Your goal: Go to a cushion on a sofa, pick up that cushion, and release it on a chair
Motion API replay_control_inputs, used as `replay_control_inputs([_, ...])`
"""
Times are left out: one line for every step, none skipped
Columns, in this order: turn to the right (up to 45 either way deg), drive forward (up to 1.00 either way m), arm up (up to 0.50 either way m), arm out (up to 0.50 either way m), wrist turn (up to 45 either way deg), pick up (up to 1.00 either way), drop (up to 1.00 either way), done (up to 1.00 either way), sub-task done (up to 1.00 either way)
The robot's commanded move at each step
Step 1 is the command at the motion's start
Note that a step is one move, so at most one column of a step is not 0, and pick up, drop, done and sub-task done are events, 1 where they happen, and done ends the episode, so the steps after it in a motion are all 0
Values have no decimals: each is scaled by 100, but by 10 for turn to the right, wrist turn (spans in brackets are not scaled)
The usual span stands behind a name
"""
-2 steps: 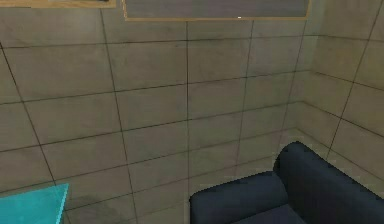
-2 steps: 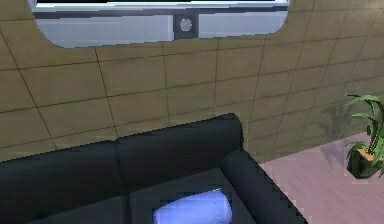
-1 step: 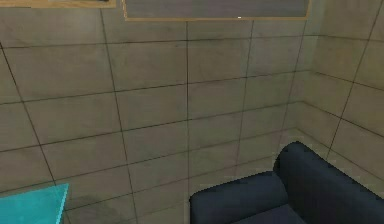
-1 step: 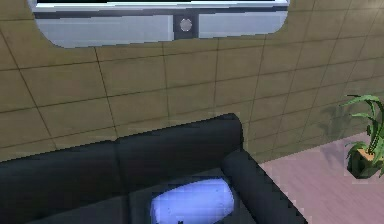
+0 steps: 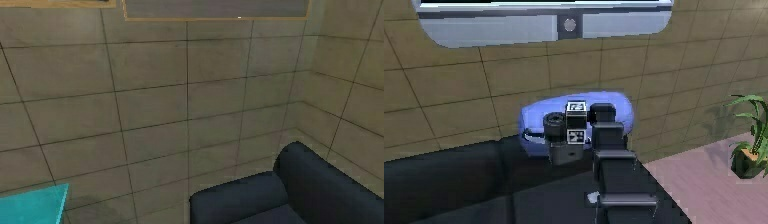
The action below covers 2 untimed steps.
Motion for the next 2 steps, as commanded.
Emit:
replay_control_inputs([0,0,4,0,0,0,0,0,0])
replay_control_inputs([0,0,0,0,-450,0,0,0,0])
